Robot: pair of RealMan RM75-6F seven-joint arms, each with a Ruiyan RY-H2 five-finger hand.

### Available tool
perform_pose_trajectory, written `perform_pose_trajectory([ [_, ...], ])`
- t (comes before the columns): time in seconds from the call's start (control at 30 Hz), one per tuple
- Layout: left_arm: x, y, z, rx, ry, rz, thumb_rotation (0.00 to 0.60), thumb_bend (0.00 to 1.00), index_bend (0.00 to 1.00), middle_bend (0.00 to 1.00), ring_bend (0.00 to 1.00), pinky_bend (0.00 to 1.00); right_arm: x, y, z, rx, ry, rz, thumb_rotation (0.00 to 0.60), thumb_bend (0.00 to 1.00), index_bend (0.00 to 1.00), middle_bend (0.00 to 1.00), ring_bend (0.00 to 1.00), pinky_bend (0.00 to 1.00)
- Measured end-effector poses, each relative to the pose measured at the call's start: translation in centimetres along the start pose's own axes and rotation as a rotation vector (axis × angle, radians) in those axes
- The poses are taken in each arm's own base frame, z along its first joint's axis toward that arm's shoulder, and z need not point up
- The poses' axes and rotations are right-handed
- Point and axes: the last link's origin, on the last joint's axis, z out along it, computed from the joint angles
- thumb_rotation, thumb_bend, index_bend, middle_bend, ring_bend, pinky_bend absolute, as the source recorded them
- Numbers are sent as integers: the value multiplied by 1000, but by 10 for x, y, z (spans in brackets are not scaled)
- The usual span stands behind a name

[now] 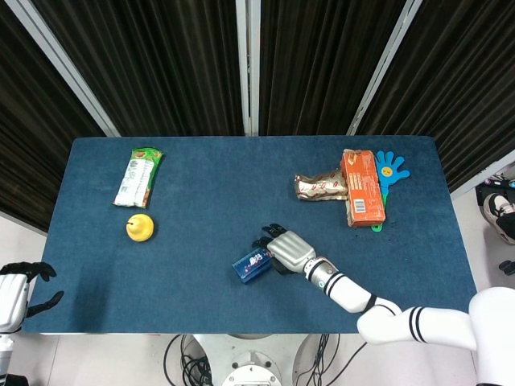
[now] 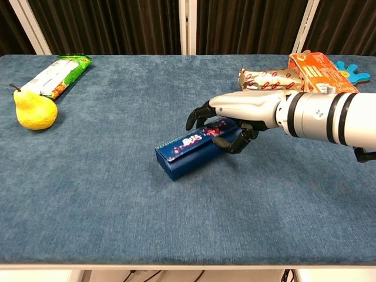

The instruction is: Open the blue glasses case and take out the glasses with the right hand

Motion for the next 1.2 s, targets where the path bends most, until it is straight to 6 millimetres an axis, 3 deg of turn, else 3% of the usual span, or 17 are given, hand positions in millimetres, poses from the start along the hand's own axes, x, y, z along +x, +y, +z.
perform_pose_trajectory([
  [0.1,0,0,0,-1,0,-1,600,166,508,536,415,361,2,-1,2,-3,-3,-5,600,772,241,276,0,0],
  [0.23,0,0,0,-2,-1,-3,600,166,508,536,415,361,7,-1,7,-10,-8,0,600,775,245,279,0,0],
  [0.5,0,0,0,-1,-2,-4,600,166,508,536,415,361,19,-8,30,-37,-5,10,600,578,206,232,0,0],
  [0.77,0,-1,0,-1,-2,-8,600,166,508,536,415,361,30,-13,47,-86,42,6,600,480,27,105,0,0],
  [0.93,0,-1,0,-3,-3,-6,600,165,508,536,415,361,33,-23,32,-34,94,-3,600,298,14,87,0,0],
  [1.2,0,0,0,-2,-2,-1,600,166,508,536,415,361,20,-23,-20,67,128,-62,600,54,0,29,0,0],
])
